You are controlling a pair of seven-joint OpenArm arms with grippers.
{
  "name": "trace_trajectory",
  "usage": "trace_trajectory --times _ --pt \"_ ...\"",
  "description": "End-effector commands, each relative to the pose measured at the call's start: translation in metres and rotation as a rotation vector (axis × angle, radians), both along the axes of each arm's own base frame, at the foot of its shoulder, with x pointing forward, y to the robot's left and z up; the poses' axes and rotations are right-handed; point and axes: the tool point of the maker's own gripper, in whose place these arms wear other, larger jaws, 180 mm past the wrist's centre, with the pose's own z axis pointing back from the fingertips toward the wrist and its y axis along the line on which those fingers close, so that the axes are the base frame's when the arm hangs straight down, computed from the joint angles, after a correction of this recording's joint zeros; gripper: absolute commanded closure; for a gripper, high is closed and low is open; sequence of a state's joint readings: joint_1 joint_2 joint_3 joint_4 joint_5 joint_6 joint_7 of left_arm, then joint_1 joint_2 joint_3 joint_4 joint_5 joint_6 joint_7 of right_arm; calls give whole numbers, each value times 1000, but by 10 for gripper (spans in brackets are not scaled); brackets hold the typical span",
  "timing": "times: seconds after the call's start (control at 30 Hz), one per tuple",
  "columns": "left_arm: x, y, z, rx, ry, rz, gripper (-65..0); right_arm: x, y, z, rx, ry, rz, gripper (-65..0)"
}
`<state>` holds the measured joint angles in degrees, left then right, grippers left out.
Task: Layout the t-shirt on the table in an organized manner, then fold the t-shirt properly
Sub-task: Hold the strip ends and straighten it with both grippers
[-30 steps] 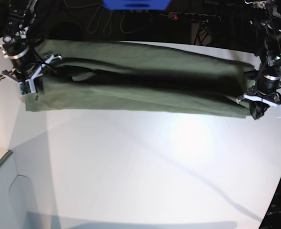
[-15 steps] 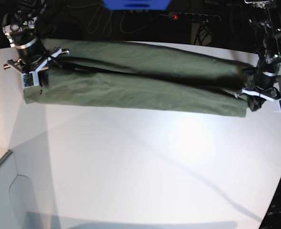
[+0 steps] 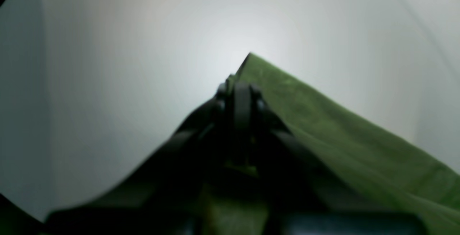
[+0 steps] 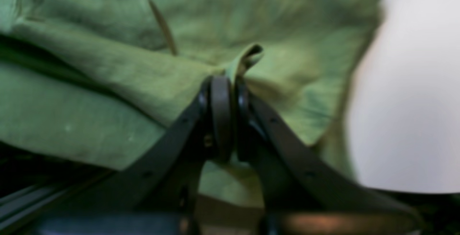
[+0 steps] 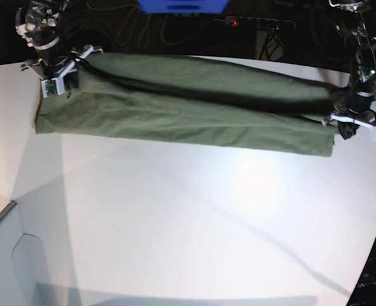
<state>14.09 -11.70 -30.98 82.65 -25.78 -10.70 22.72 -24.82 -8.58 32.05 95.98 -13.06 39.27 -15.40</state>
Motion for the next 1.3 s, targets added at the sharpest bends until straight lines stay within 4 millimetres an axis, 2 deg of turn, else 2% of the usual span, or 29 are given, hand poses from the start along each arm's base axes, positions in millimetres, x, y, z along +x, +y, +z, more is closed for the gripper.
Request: trace_trajectory --times 0.0,0.13,0.43,0.67,0.77,0.97,1.03,1.1,1.27 --pt "9 6 16 25 -54 0 0 6 0 6 8 -35 10 0" --pt "4 5 7 16 -31 0 0 8 -2 -2 16 -20 11 0" --pt "-17 11 -34 -28 78 36 -18 14 -4 -6 21 -20 12 0" --pt "-12 12 -28 -23 61 37 -280 15 -4 -6 22 -20 13 0" --pt "-10 13 -23 -15 52 32 -352 15 -4 -6 22 -20 13 0" --pt "-2 12 -24 -20 49 30 -367 14 -3 -6 25 -20 12 0" --pt "-5 12 -31 -29 66 36 -367 14 -3 -6 25 -20 12 0" --pt "1 12 -33 -39 63 41 -367 14 -3 -6 24 -18 12 0" --pt "-7 13 -53 -69 113 63 -367 15 -3 -6 24 -20 12 0"
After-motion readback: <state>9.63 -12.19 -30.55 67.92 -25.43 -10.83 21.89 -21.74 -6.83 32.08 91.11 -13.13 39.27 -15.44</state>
